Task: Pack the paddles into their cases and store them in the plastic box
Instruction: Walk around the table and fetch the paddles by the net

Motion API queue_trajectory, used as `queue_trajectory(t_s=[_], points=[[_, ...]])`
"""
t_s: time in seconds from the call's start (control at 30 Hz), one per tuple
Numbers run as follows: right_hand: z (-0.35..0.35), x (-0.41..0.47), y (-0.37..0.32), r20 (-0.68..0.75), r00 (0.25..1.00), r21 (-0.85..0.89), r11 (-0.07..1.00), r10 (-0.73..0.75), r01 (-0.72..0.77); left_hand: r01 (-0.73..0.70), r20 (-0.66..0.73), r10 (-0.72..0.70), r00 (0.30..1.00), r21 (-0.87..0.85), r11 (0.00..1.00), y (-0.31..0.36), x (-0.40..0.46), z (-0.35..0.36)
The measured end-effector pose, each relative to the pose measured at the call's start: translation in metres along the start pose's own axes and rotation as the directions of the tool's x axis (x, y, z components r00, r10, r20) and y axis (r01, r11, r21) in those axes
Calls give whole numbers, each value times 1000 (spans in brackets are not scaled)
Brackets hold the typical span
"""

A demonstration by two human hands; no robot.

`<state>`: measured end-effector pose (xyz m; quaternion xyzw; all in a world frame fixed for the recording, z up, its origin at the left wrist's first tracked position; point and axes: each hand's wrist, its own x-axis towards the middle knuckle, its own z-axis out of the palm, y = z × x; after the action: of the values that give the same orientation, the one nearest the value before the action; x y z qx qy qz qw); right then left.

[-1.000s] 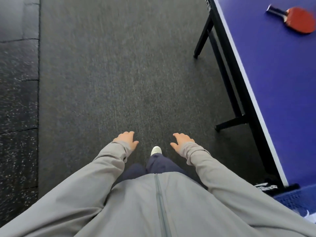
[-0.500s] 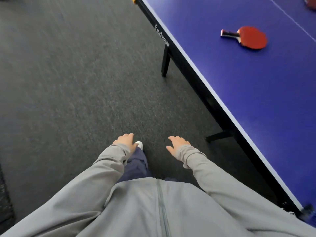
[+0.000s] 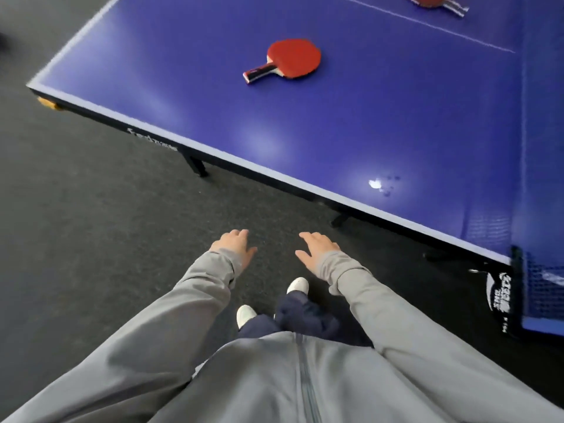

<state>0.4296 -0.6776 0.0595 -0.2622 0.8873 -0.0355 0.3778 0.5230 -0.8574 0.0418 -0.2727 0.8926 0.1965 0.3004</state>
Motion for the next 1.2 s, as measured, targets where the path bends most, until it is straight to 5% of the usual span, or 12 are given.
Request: queue_trajectory(t_s=[0.33,0.77,1.2], points=[[-83,32,98,-182,966,174,973,181,-149,-263,-38,271,962,142,954,140,81,-63],[-166,104,181,-190,911,270,911,366,-310,-469,-51,495,867,253,846,251,208,-122],[-286,226,260,-367,844,318,905,392,-282,-375,-221,459,861,335,864,363,373,-197]])
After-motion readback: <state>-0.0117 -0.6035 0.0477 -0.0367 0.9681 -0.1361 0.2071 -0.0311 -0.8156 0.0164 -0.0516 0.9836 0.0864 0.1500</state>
